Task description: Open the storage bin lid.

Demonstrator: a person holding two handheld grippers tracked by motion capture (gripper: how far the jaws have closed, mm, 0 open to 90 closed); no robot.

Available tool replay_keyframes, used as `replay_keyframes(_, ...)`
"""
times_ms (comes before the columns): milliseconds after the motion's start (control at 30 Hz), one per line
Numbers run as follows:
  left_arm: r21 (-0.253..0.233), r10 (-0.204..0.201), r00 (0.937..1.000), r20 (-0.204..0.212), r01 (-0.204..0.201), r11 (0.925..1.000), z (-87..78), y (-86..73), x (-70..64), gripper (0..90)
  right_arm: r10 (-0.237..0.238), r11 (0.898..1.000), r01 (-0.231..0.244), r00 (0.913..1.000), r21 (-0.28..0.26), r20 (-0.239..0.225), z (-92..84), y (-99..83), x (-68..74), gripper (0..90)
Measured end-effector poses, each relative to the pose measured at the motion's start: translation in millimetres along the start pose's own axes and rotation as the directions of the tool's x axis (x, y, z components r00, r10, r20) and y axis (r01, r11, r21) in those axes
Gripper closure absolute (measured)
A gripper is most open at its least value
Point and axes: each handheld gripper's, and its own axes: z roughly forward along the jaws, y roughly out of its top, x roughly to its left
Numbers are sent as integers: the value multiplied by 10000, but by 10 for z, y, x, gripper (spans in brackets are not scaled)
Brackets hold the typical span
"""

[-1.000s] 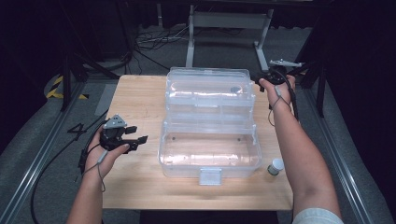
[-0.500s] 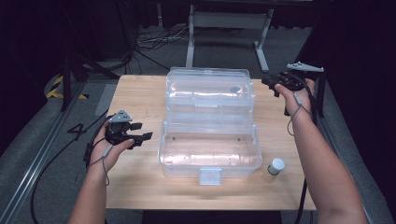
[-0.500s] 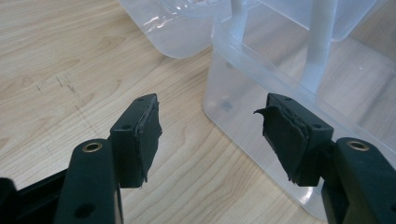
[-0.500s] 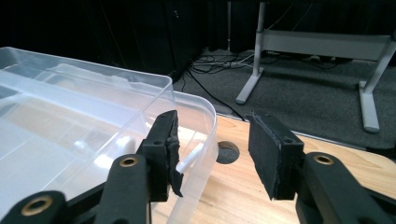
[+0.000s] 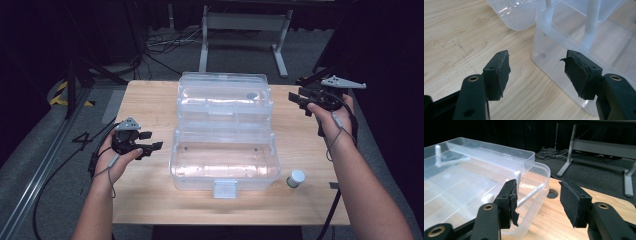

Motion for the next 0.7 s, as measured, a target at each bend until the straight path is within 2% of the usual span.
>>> replay_keyframes(333, 68, -15, 10000, -15, 15, 10000, -25, -10, -1, 374, -219, 9996, 224, 9992, 159, -324, -267, -60, 88, 477)
replay_keyframes(700, 141, 84, 10000, 50, -84, 9999, -30, -13, -1, 374, -189, 9993, 209, 9976, 295, -668, -436, -161, 130, 456)
